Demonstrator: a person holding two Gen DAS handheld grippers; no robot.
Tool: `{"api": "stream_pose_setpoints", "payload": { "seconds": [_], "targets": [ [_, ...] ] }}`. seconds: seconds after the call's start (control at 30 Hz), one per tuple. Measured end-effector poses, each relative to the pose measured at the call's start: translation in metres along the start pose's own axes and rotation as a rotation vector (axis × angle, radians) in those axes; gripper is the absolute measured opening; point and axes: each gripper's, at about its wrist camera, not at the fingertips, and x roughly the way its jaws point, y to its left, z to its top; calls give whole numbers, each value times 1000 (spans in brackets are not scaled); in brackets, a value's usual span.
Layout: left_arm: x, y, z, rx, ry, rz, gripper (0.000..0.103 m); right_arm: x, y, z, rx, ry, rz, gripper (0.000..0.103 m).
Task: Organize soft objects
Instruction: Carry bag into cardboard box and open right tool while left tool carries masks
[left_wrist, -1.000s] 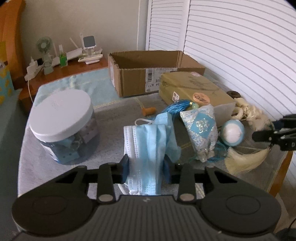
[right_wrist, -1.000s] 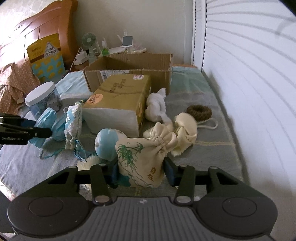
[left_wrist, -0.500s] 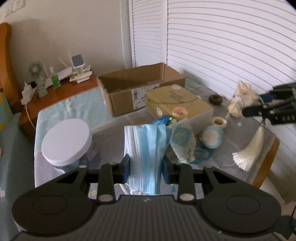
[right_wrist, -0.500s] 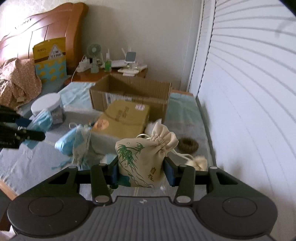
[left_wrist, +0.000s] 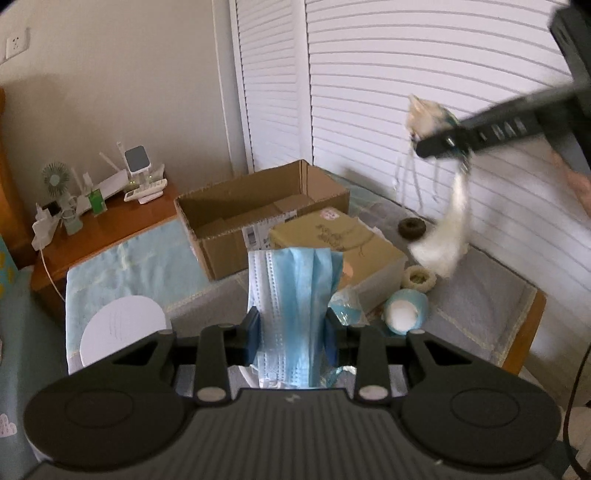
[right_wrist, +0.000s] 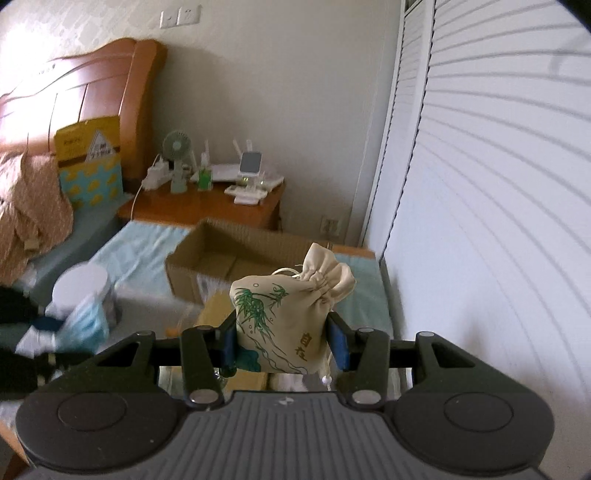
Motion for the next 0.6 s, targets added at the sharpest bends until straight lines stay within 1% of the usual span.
{"api": "stream_pose_setpoints", "payload": {
  "seconds": [0.17, 0.27, 0.47, 0.6],
  "targets": [
    [3, 4, 5, -11, -10, 10, 33, 24, -3, 37, 14, -1, -4, 53],
    [5, 7, 6, -22, -13, 13, 33, 47, -5, 61, 39, 28, -1, 53],
    [9, 17, 4, -72, -8, 25, 33, 97, -10, 101, 135, 94, 11, 53],
    [9, 22, 1, -96, -1, 44, 33, 124, -11, 122, 207, 119, 15, 53]
  ]
}}
